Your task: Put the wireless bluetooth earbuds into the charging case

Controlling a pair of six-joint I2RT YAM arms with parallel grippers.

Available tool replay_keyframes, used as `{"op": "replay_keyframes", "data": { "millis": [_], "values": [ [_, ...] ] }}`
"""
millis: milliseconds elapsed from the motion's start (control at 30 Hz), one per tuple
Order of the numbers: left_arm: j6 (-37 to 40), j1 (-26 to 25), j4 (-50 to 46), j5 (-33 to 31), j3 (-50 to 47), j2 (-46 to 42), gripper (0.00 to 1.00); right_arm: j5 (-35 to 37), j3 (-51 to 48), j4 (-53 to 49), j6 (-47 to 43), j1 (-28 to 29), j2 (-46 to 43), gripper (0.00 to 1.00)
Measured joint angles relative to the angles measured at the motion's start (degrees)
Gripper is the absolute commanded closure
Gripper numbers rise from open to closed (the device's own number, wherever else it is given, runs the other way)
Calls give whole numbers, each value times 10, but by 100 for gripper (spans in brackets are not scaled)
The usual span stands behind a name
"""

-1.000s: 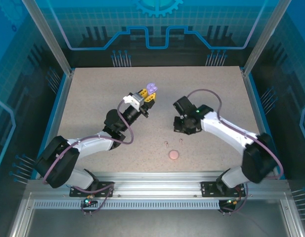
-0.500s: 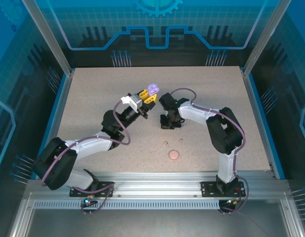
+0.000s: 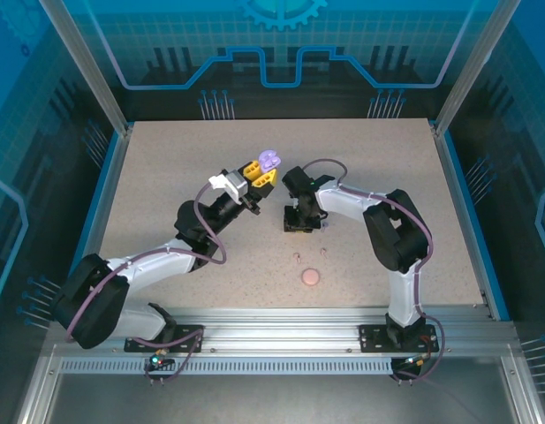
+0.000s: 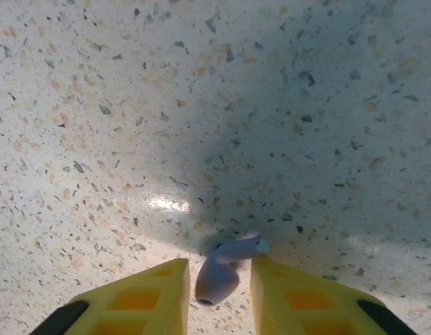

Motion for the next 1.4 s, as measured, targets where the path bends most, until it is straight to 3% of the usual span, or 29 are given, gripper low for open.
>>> {"op": "replay_keyframes", "data": {
  "millis": [200, 1000, 1400],
  "values": [
    [-4, 0, 0, -1, 0, 0, 100, -2, -2, 2, 6, 0, 0, 56],
    [-13, 0, 0, -11, 0, 0, 100, -47, 16, 20, 38, 18, -16, 53],
    [-14, 0, -4, -12, 0, 0, 100, -8, 80, -33, -64, -3, 11, 55]
  ]
}}
